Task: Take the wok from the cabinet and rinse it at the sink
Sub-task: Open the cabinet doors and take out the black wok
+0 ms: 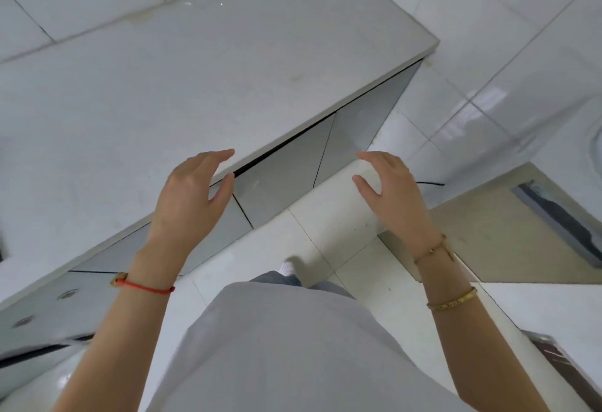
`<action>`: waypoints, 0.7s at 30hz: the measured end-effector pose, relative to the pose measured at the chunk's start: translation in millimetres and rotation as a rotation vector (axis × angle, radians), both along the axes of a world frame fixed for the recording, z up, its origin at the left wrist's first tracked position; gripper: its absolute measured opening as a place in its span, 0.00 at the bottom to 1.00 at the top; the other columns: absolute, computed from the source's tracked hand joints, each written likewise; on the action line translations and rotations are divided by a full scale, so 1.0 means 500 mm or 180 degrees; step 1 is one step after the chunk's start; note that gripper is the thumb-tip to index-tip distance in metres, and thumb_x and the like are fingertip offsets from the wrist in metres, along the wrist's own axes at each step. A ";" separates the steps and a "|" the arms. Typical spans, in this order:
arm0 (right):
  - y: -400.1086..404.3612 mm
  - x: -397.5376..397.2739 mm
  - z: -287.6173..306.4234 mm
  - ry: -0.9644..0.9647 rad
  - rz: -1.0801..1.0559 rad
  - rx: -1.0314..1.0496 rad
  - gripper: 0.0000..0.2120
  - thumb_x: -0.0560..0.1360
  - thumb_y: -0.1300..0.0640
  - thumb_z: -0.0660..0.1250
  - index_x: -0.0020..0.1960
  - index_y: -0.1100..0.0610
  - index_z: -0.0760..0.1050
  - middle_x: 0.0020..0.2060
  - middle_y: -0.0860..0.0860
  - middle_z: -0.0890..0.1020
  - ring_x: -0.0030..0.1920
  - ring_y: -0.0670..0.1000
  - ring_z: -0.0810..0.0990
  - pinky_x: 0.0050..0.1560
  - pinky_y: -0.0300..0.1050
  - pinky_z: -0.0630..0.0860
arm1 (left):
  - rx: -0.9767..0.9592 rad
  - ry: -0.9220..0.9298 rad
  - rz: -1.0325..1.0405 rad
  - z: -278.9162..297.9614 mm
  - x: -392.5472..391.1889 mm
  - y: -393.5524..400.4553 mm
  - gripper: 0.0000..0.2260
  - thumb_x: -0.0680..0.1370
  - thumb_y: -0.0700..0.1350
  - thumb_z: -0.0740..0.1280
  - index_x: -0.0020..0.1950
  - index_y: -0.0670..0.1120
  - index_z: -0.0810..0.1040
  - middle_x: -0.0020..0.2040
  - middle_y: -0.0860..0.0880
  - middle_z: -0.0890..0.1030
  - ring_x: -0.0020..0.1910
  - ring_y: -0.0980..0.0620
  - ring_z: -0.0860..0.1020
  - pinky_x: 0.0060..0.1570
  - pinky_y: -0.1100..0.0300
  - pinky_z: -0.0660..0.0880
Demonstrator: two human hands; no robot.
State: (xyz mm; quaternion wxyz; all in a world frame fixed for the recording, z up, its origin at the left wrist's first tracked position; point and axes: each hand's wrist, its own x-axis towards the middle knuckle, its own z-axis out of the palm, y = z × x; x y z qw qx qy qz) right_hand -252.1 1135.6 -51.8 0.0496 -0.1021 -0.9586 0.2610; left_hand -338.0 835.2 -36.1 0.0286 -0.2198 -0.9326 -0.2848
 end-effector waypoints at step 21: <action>0.063 -0.345 0.008 0.0050 0.1823 -0.0271 0.17 0.80 0.56 0.65 0.68 0.56 0.73 0.64 0.50 0.77 0.67 0.50 0.71 0.68 0.47 0.70 | 0.0084 -0.0158 0.1892 0.003 -0.002 0.107 0.15 0.80 0.42 0.65 0.67 0.45 0.76 0.61 0.47 0.81 0.61 0.45 0.79 0.59 0.52 0.76</action>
